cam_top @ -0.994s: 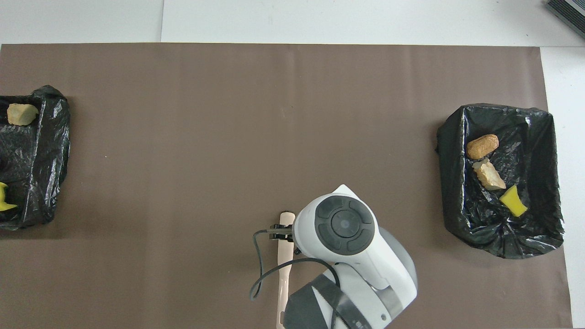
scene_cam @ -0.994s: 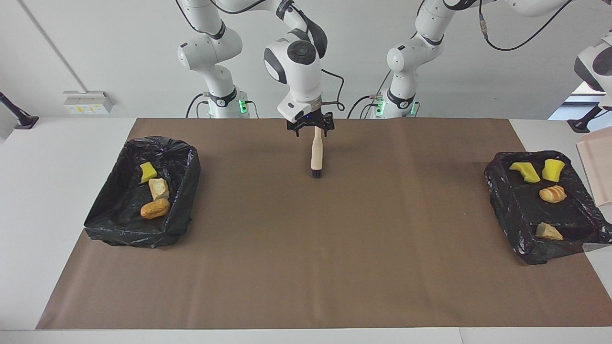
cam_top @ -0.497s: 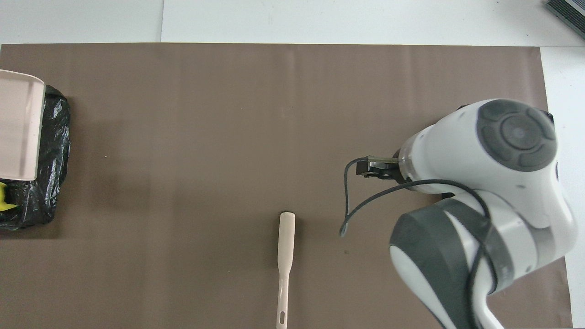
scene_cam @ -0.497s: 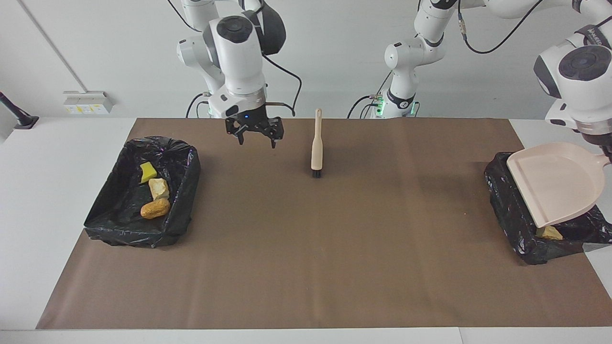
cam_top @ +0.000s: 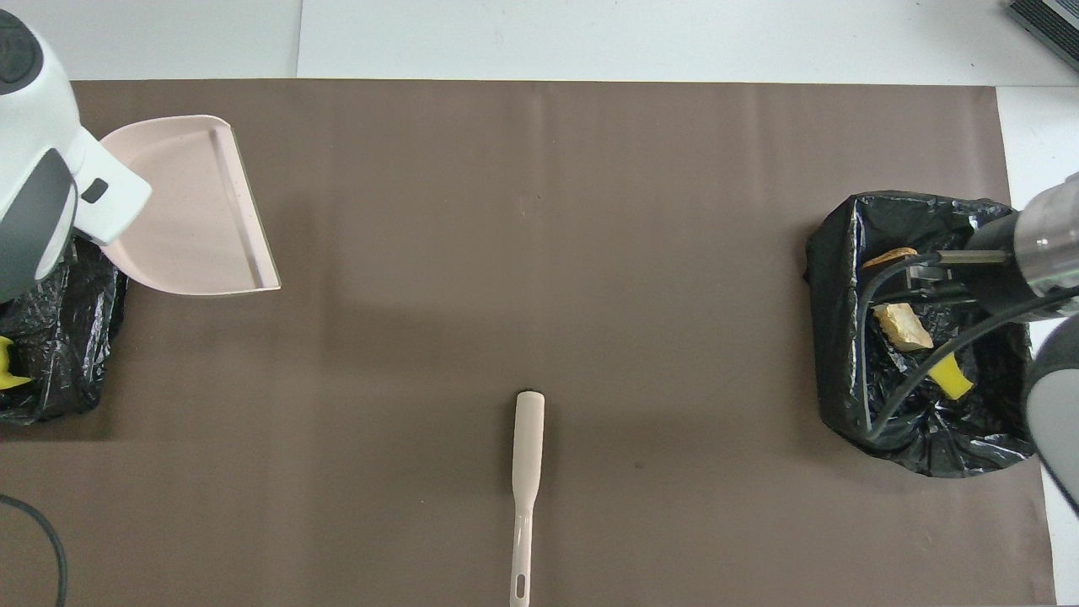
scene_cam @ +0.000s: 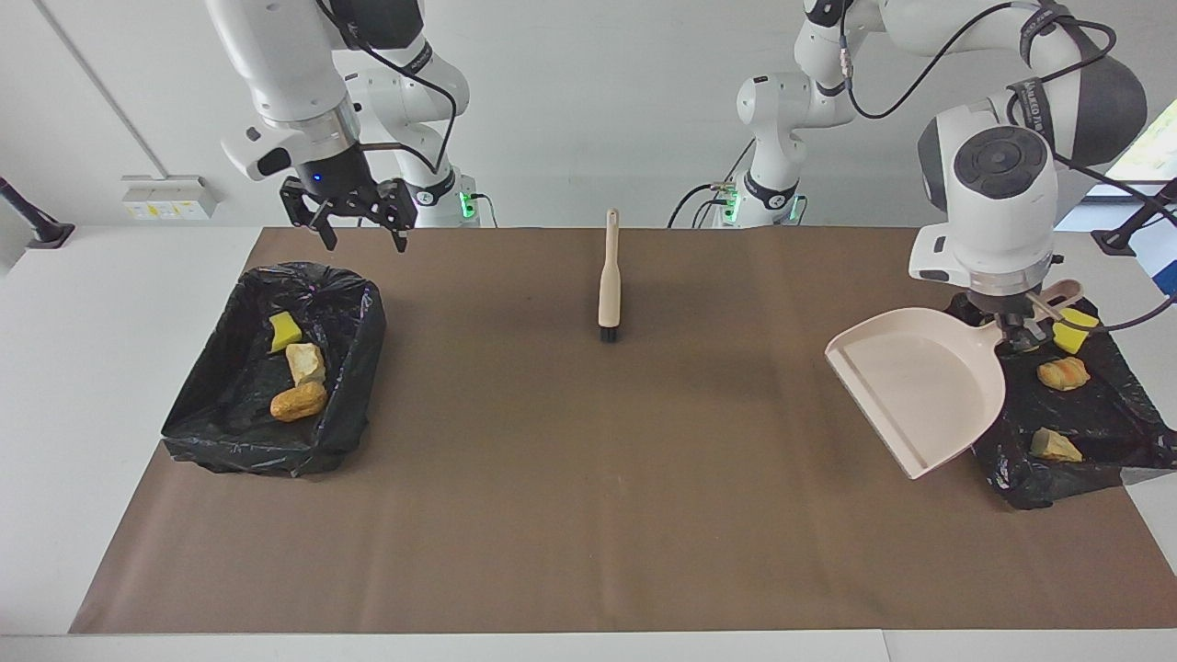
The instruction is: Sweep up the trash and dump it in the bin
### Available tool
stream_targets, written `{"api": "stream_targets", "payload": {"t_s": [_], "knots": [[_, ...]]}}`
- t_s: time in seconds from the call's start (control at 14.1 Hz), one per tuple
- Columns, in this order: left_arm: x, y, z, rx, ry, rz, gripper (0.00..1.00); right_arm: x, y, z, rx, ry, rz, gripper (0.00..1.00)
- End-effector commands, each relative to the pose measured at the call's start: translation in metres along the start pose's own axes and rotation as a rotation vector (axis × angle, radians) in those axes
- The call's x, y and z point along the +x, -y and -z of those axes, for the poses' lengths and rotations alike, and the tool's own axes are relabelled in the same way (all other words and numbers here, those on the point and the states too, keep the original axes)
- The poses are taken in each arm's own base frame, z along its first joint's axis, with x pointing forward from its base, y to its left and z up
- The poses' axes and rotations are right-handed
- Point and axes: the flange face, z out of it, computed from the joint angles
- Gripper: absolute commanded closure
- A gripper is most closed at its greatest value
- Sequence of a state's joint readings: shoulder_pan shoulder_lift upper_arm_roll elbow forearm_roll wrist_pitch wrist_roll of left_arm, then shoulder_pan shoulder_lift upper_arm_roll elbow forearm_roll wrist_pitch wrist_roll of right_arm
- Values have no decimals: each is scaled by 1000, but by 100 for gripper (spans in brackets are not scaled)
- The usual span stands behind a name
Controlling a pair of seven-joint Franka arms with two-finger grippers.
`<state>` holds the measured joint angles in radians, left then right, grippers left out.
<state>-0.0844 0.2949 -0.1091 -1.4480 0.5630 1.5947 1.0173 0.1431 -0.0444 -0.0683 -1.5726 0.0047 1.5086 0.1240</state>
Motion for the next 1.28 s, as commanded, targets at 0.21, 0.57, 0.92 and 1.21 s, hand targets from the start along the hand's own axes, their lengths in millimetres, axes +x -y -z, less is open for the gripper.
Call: {"api": "stream_targets", "payload": {"t_s": [0.21, 0.57, 0.92, 1.21], "knots": [[132, -35, 28, -184, -179, 468, 100, -13, -36, 18, 14, 26, -4, 0], [225, -90, 61, -329, -274, 836, 100, -12, -68, 15, 16, 32, -44, 0], [291, -133, 85, -378, -334, 996, 100, -17, -63, 16, 16, 36, -36, 0], [364, -144, 76, -406, -375, 1099, 100, -15, -63, 16, 0, 26, 0, 0]]}}
